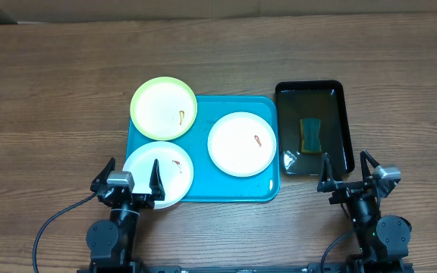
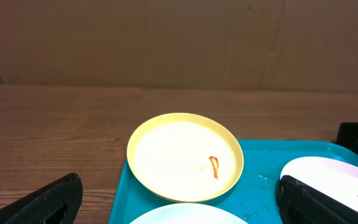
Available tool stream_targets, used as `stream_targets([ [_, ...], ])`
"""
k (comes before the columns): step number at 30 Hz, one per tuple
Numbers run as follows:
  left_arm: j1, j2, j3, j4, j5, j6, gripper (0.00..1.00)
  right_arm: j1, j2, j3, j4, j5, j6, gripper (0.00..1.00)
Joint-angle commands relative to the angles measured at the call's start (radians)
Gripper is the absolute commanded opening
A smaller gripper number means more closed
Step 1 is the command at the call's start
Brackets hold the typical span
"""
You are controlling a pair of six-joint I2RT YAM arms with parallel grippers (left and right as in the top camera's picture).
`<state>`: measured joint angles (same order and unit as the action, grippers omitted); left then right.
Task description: Clean dirty plates on tray and stack at the side
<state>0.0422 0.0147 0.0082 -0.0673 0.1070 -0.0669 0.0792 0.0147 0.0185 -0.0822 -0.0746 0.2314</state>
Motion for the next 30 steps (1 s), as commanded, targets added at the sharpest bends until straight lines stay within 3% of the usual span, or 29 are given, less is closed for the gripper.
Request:
stream_targets([
  [1,0.011,-0.010,-0.003,-0.003,-0.011,0.023,1.00,0.004,-0.011,-0.010,0.005,-0.002,-0.002,1.00],
  [24,0.011,-0.010,-0.003,0.000,-0.003,0.020,1.00,0.004,-0.011,-0.010,0.005,-0.002,-0.002,1.00],
  [30,0.010,-0.010,-0.003,0.000,0.009,-0.042,1.00,0.004,-0.011,-0.010,0.005,-0.002,-0.002,1.00],
])
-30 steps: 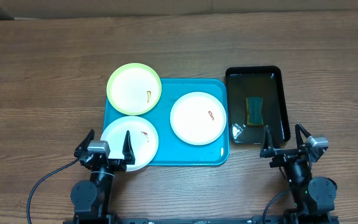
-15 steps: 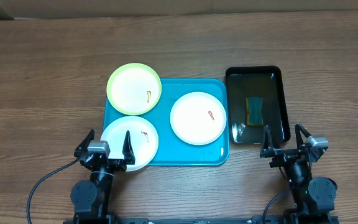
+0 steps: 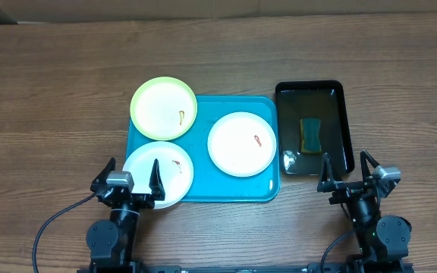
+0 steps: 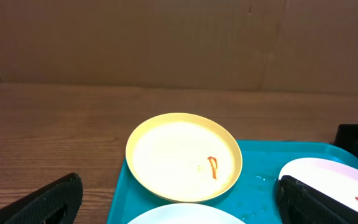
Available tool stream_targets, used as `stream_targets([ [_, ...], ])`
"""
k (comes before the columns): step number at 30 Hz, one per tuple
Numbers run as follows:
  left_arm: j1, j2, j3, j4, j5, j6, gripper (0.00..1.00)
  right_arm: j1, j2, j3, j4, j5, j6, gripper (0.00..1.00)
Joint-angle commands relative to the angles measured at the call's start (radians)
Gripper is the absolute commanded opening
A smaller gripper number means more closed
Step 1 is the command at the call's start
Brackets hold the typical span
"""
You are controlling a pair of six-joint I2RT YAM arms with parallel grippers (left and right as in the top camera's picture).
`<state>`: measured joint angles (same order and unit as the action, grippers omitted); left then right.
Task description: Clean dirty plates on tray and stack at the side
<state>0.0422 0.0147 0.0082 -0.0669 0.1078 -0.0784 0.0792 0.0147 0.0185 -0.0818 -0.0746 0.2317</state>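
A teal tray [image 3: 203,193] holds three smeared plates. The yellow-green plate [image 3: 164,108] overhangs its far left corner and shows in the left wrist view as the yellow plate [image 4: 184,157]. One white plate [image 3: 242,143] lies at the right, another white plate [image 3: 165,168] at the near left. A green-and-yellow sponge [image 3: 310,134] lies in the black water tray [image 3: 344,121]. My left gripper [image 3: 131,180] stands open at the near-left plate's front rim, nothing between its fingers [image 4: 48,200]. My right gripper [image 3: 347,173] stands open just before the black tray.
Brown wooden table [image 3: 51,98] on all sides, bare wood left of the teal tray. A cardboard wall [image 4: 179,40] closes off the far edge. Water drops lie on the teal tray [image 4: 263,180] between the plates.
The left wrist view has shifted very slightly, the yellow plate sitting a touch lower and leftward. Nothing was taken hold of or let go.
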Motion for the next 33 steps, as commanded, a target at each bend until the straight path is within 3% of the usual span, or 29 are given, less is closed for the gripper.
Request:
stream_targets([
  [1,0.010,-0.010,-0.003,0.000,0.008,-0.031,1.00,0.004,-0.011,-0.010,0.005,-0.002,-0.002,1.00],
  [13,0.010,-0.010,-0.003,0.079,0.015,-0.031,1.00,0.004,-0.011,-0.010,0.005,-0.002,-0.003,1.00],
  [16,0.010,-0.010,0.070,0.076,0.118,-0.030,1.00,0.004,-0.011,-0.010,0.005,-0.002,-0.002,1.00],
  [20,0.010,0.026,0.282,-0.174,0.205,-0.031,1.00,0.004,-0.011,-0.010,0.004,-0.002,-0.002,1.00],
  [23,0.010,0.146,0.468,-0.352,0.229,-0.029,1.00,0.004,-0.011,-0.010,0.005,-0.002,-0.003,1.00],
  [29,0.010,0.664,0.974,-0.897,0.362,-0.023,1.00,0.004,-0.011,-0.010,0.004,-0.002,-0.002,1.00],
  [33,0.010,0.996,1.264,-1.144,0.490,-0.025,1.00,0.004,-0.011,-0.010,0.005,-0.002,-0.002,1.00],
])
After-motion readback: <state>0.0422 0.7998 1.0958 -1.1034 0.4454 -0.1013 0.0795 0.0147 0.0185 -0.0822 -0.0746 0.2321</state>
